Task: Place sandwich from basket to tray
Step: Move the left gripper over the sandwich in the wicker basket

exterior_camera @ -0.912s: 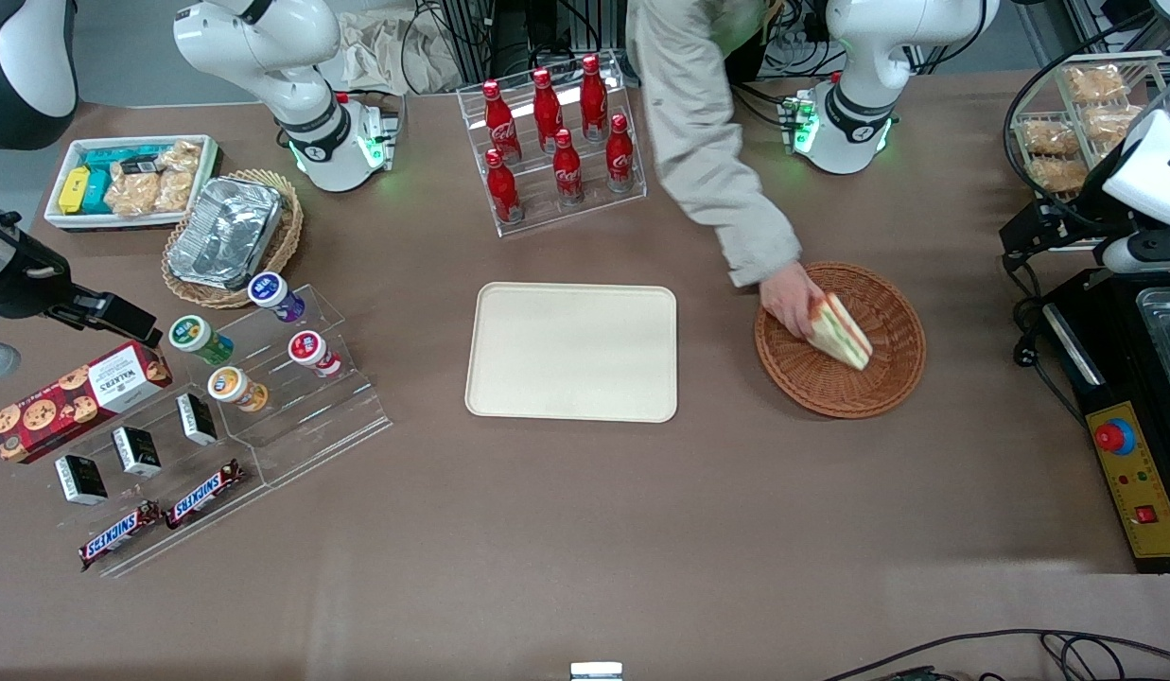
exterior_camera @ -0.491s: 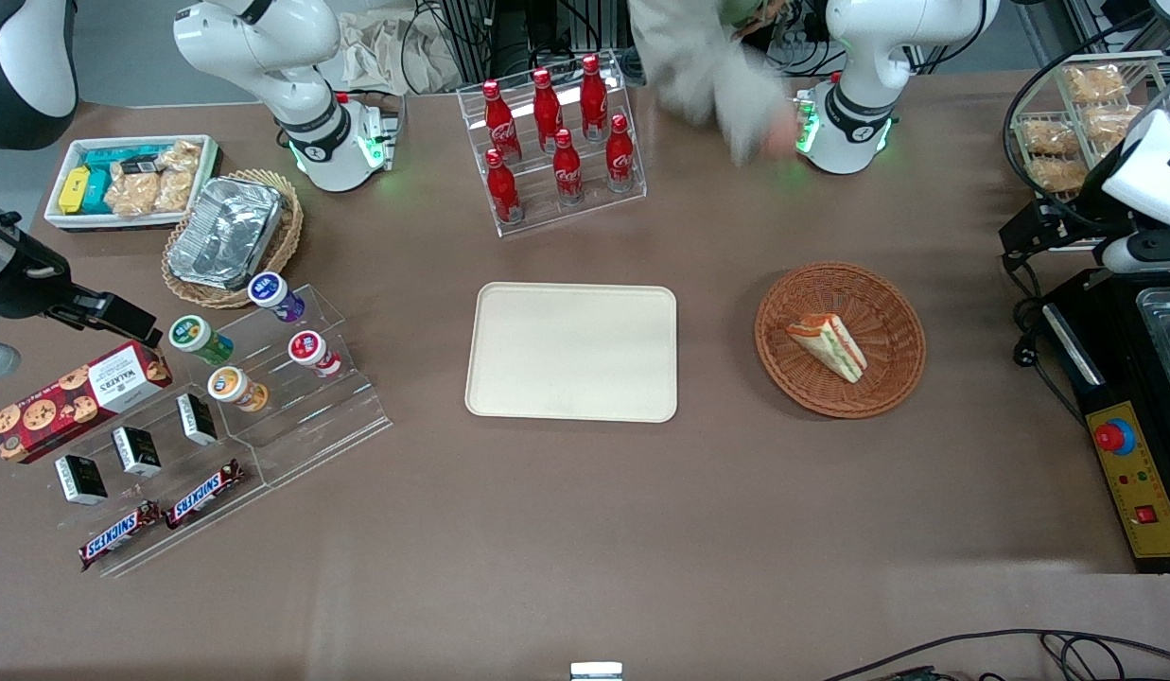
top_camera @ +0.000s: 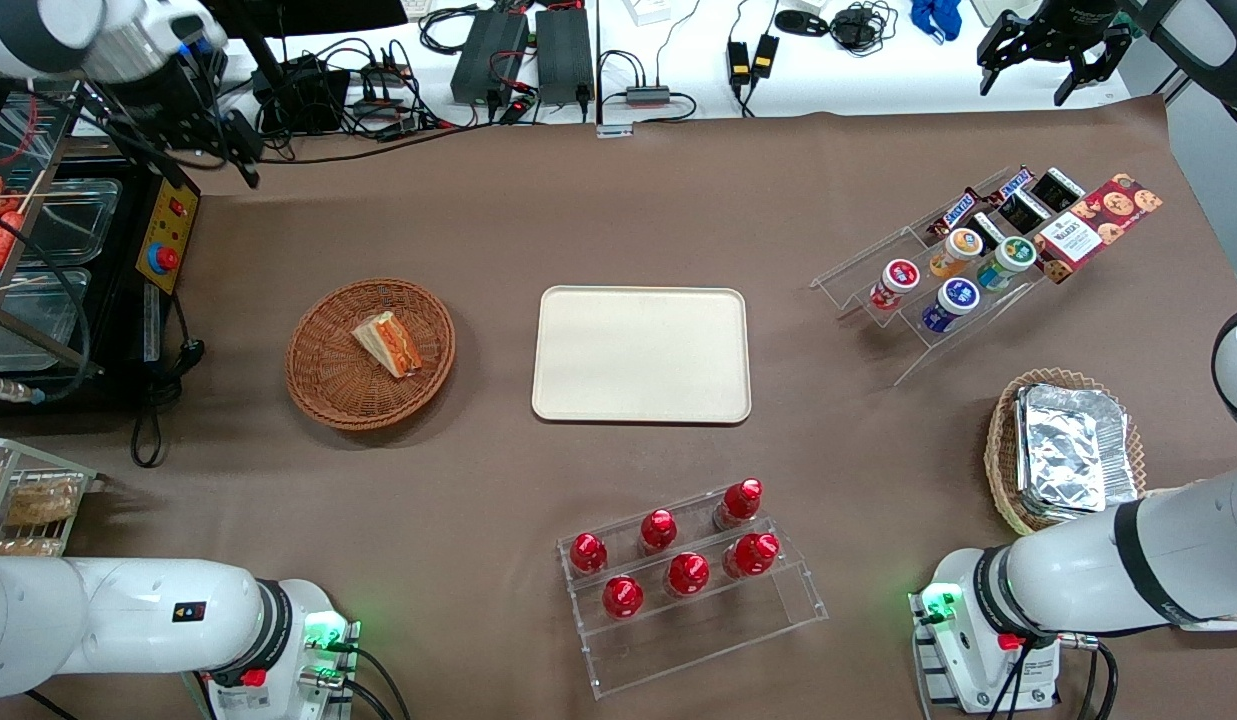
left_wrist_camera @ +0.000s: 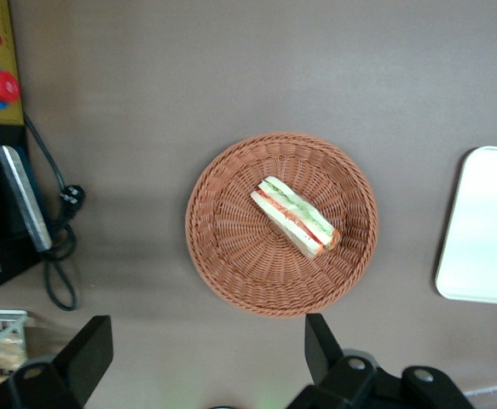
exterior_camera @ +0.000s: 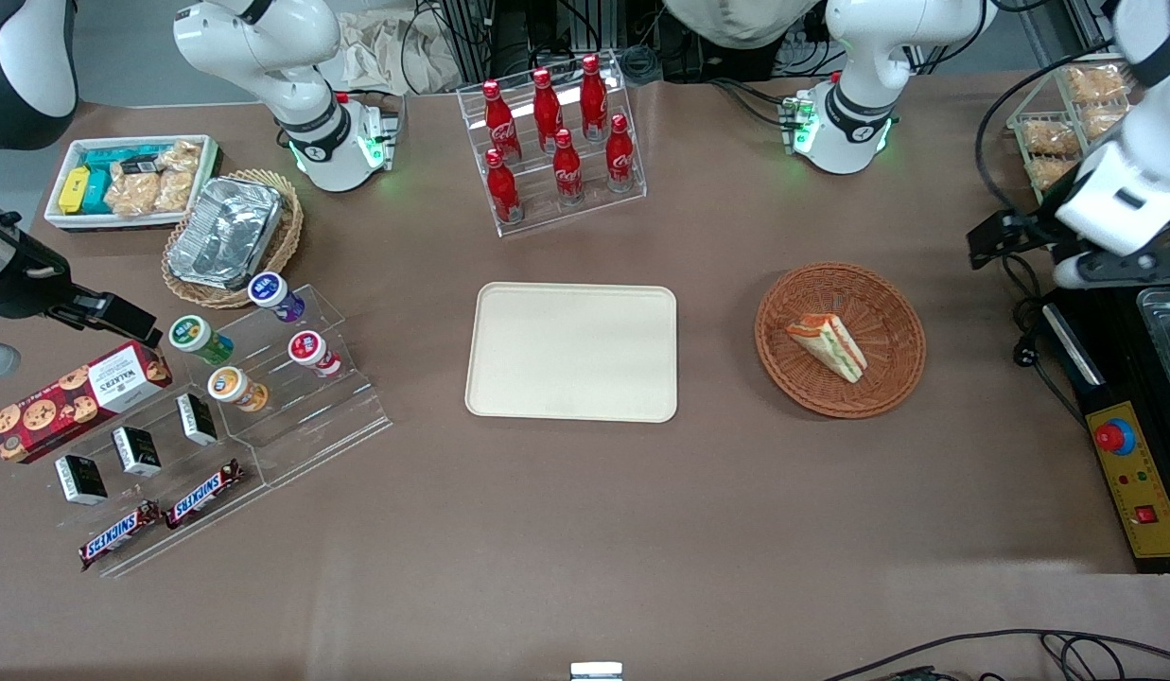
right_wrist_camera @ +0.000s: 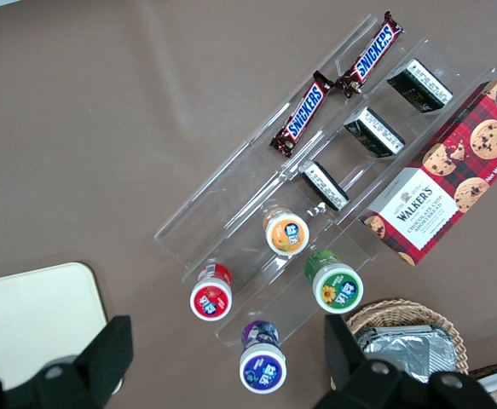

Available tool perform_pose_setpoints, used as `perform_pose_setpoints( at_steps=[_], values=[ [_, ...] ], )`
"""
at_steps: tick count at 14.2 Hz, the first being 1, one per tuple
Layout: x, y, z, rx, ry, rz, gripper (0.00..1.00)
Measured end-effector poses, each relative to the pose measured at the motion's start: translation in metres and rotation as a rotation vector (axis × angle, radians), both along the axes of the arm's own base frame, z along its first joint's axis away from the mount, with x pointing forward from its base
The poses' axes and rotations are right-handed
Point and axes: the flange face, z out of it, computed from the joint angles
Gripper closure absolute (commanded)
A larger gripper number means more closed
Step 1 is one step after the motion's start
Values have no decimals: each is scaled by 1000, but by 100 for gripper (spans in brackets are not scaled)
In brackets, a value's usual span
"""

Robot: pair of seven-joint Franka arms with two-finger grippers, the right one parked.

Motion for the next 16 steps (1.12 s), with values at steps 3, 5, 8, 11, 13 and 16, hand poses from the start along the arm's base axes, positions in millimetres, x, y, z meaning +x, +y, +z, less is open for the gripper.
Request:
perform_pose_setpoints(
  at_steps=[3,5,8,11,13,16],
  values=[
    [-21,-19,-56,8,-49,97,0],
    [-38,-29,-89,15,-57,185,1],
    [-46,-44,-122,34,-33,372,1],
    [-38,-74,-157,38,-49,545,1],
    [-30,-84,-184,33,-46,613,1],
    [-25,-85,-223,11,-60,673,1]
  ],
)
